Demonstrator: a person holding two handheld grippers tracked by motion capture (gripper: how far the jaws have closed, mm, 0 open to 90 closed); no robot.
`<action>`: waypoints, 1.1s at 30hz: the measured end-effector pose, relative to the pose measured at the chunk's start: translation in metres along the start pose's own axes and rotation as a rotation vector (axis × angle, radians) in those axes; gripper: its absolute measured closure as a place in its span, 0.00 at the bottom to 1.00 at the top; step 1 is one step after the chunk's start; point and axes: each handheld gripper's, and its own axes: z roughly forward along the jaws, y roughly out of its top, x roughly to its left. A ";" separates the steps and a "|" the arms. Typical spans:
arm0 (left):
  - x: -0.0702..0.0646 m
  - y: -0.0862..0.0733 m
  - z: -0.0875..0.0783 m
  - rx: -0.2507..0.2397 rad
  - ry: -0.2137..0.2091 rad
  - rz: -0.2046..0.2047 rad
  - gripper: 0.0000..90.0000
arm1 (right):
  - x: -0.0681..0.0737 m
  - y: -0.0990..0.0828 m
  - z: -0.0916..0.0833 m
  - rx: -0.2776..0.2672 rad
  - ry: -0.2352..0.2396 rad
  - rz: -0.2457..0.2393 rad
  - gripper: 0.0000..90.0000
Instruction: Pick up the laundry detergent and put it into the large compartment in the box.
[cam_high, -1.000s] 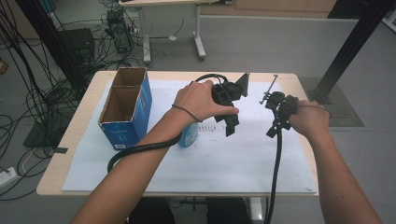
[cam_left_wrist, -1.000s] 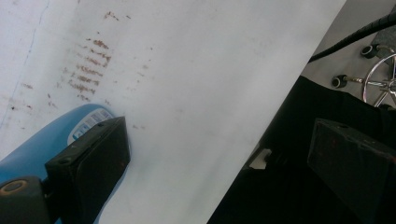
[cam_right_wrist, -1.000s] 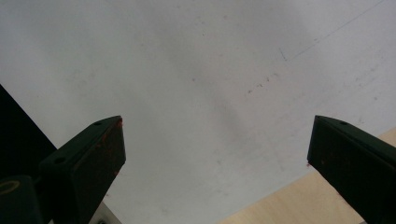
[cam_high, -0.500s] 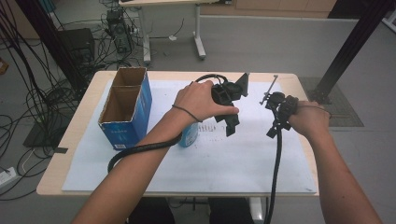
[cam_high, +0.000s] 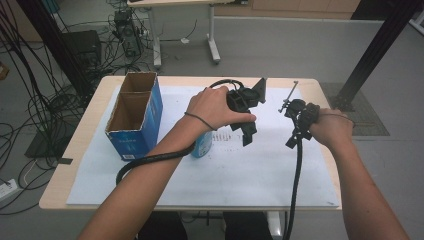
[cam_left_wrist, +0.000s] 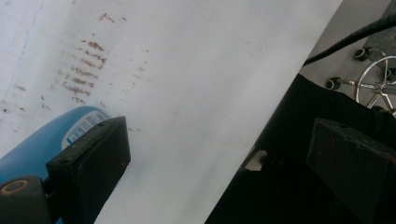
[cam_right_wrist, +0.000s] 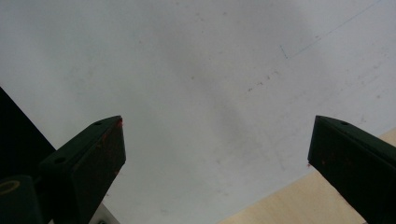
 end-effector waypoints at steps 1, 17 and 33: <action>-0.001 0.000 -0.001 0.000 0.005 -0.002 0.07 | 0.000 0.000 0.000 0.000 0.000 0.000 0.04; -0.013 -0.005 -0.036 -0.024 0.032 -0.006 0.07 | 0.000 0.001 -0.002 0.002 -0.007 -0.001 0.04; -0.027 -0.020 -0.102 -0.079 0.086 -0.028 0.07 | 0.001 0.004 -0.003 0.009 -0.016 -0.005 0.05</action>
